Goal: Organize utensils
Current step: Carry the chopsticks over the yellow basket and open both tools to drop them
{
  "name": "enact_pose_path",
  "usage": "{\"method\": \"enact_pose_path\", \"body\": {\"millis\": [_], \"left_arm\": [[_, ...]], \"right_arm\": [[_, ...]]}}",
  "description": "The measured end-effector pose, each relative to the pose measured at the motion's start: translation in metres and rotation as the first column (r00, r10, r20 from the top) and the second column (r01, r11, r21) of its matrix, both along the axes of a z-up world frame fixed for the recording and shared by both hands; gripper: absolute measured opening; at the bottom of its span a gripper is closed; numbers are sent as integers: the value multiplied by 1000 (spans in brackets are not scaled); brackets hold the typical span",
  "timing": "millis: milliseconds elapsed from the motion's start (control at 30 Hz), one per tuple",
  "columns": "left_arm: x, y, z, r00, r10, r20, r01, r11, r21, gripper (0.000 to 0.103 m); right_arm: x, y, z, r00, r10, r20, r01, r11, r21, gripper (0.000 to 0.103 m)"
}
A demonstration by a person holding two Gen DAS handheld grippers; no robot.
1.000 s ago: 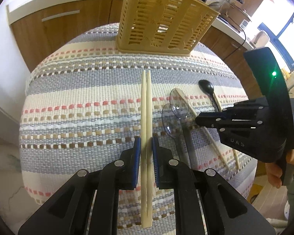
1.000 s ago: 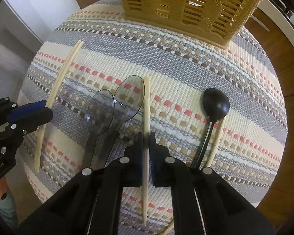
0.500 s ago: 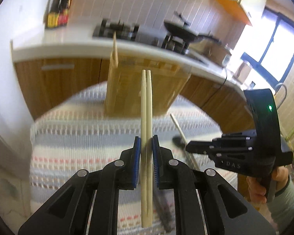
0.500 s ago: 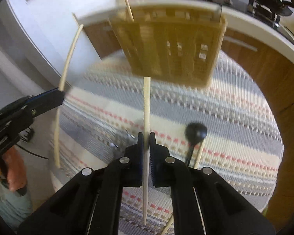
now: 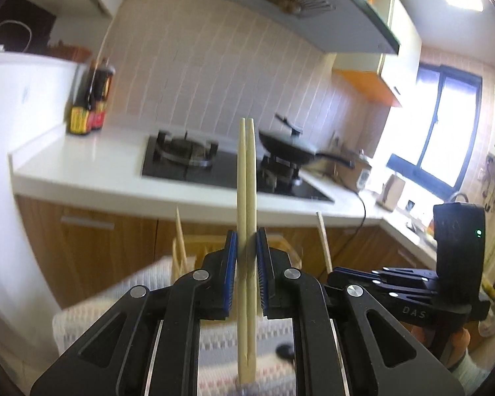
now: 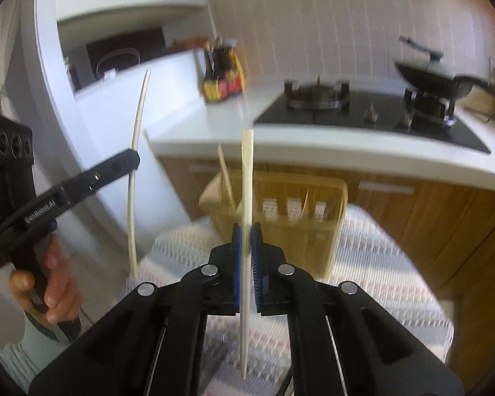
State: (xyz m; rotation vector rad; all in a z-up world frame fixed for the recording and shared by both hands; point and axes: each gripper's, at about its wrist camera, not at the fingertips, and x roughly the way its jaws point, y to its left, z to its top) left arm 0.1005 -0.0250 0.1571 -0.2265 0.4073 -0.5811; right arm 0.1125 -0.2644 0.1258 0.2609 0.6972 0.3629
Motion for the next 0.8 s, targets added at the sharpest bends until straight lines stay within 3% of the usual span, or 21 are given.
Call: {"method": "enact_pose_path", "body": {"millis": [200,400,600,800], "left_arm": [[22,-10,12,993,45,109,-42,999,-31,10],[44,-23,11,969,124,213,-117,992,-46,10],[75,-24,-5,968,156,197,-140,986,-92,10],[97,-25,-23,970,176,167,-160,981,-106,10]], "right_arm": [[18,-21,23,990,-80,117,75,996,41,5],[38,-40,44,948,-186,258,176,982,60,5],[62,-45,39,887,-278,369,299,954,1,5],[90,-38,14,885,-269,380,293,956,-7,5]]}}
